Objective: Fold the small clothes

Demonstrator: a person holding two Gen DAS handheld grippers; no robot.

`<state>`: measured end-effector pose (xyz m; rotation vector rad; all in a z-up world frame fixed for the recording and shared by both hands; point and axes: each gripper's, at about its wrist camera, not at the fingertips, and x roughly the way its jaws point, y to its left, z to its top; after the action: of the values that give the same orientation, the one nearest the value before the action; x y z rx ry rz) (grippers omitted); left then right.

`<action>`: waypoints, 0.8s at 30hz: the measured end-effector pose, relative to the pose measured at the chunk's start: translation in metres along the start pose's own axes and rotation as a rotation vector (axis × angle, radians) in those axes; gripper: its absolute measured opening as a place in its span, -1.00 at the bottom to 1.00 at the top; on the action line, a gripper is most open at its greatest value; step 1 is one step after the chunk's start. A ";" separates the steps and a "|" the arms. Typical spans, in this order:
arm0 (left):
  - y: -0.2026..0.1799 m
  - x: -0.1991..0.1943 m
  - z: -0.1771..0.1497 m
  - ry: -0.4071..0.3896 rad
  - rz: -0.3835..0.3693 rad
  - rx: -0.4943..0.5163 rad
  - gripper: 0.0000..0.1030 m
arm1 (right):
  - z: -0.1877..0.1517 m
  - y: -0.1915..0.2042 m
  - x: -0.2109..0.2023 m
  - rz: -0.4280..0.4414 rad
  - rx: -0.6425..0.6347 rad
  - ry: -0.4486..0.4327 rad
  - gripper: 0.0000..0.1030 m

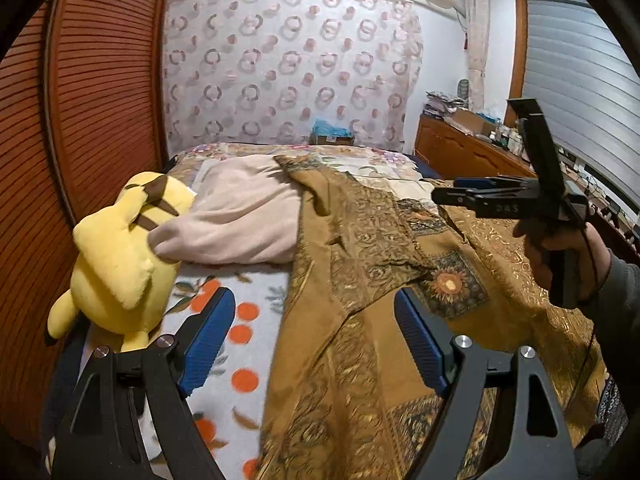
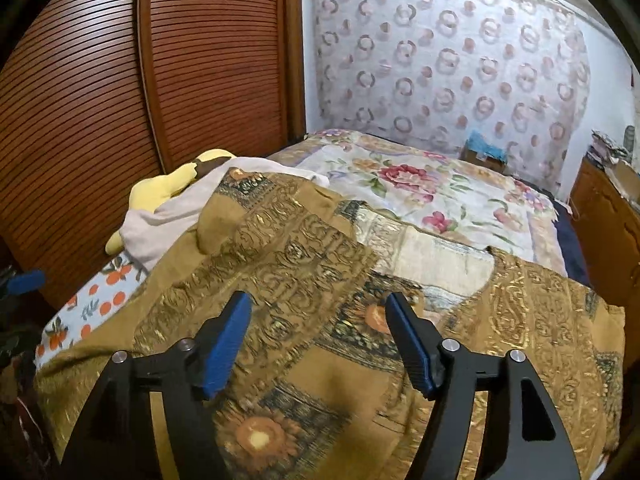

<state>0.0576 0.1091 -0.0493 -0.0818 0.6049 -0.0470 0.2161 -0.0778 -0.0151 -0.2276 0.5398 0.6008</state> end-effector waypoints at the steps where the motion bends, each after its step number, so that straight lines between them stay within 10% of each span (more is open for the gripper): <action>1: -0.004 0.005 0.003 0.003 -0.004 0.009 0.60 | -0.002 -0.004 -0.002 -0.003 -0.003 0.000 0.41; 18: 0.009 0.109 0.093 0.079 -0.055 0.031 0.60 | -0.037 -0.099 0.017 -0.147 0.012 0.194 0.41; 24: 0.025 0.147 0.110 0.152 -0.050 0.021 0.19 | -0.037 -0.107 0.028 -0.106 0.048 0.207 0.41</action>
<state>0.2412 0.1305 -0.0448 -0.0734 0.7538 -0.1088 0.2841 -0.1637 -0.0558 -0.2731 0.7361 0.4629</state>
